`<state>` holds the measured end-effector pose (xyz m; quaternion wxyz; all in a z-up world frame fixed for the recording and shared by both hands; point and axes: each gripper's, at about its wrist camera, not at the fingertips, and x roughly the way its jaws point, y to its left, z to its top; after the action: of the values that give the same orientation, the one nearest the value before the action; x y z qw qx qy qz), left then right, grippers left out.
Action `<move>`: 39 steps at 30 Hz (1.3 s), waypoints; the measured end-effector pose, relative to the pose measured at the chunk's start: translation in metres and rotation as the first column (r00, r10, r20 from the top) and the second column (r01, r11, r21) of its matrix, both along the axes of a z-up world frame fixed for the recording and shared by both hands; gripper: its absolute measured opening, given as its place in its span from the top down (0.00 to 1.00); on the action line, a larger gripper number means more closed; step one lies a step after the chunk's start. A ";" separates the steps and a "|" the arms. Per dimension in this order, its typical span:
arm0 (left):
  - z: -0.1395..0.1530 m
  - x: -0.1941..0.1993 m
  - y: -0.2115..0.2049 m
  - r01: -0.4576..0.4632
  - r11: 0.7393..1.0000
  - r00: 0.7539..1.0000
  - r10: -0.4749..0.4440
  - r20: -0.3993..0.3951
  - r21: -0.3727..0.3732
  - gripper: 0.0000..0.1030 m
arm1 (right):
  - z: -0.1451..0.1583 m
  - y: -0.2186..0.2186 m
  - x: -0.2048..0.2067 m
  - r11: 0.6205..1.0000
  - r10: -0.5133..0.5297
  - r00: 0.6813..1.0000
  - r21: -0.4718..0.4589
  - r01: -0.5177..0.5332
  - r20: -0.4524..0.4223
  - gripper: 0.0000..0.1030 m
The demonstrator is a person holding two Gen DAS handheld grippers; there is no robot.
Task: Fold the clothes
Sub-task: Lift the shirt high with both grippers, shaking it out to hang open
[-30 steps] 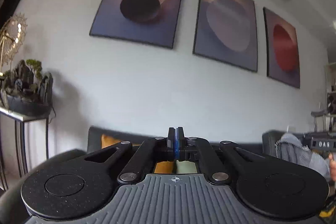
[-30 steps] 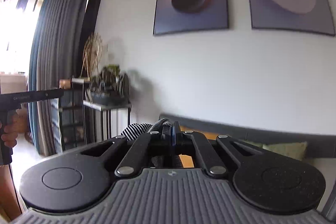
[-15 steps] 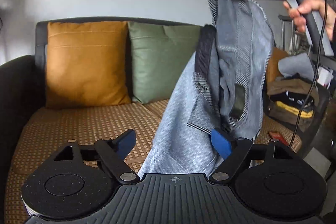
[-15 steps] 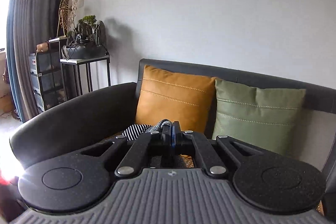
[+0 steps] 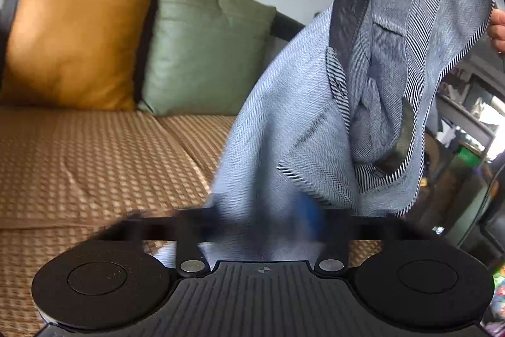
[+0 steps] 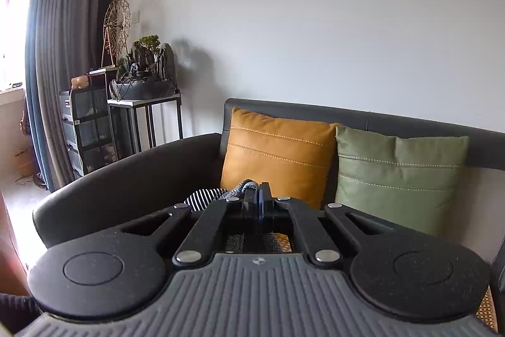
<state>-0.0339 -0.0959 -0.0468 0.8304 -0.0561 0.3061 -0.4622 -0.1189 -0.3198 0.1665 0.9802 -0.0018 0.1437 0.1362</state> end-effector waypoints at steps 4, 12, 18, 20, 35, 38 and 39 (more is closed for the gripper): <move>0.035 -0.007 0.023 -0.120 0.991 0.989 0.125 0.085 -0.060 1.00 | 0.003 -0.005 -0.013 1.000 -0.009 1.000 -0.012 0.009 0.011 0.99; 0.170 -0.026 0.113 -0.294 0.897 0.866 0.396 0.306 -0.330 1.00 | 0.031 -0.025 -0.059 0.997 -0.027 0.990 0.070 0.017 0.138 0.99; 0.249 -0.063 0.123 -0.284 0.882 0.764 0.445 0.468 -0.376 1.00 | 0.075 -0.019 -0.090 0.996 -0.004 0.960 0.082 -0.020 0.281 0.99; 0.269 -0.080 0.128 -0.282 0.878 0.733 0.457 0.504 -0.387 1.00 | 0.090 -0.015 -0.102 0.996 0.012 0.947 0.075 -0.038 0.321 0.99; 0.370 -0.159 0.126 -0.191 0.879 0.530 0.466 0.708 -0.436 0.99 | 0.180 -0.007 -0.147 0.999 0.000 0.851 0.037 -0.024 0.525 0.99; 0.369 -0.150 0.119 -0.197 0.886 0.547 0.454 0.703 -0.419 0.99 | 0.180 -0.008 -0.127 0.999 -0.005 0.869 0.036 -0.015 0.495 0.99; 0.364 -0.141 0.115 -0.207 0.890 0.563 0.448 0.694 -0.406 0.99 | 0.175 -0.009 -0.114 0.999 -0.009 0.884 0.036 -0.009 0.467 0.99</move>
<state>-0.1751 0.0187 0.3170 0.9347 -0.0252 -0.1636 -0.3147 -0.2328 -0.3288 0.3416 0.9858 -0.0162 -0.0992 0.1345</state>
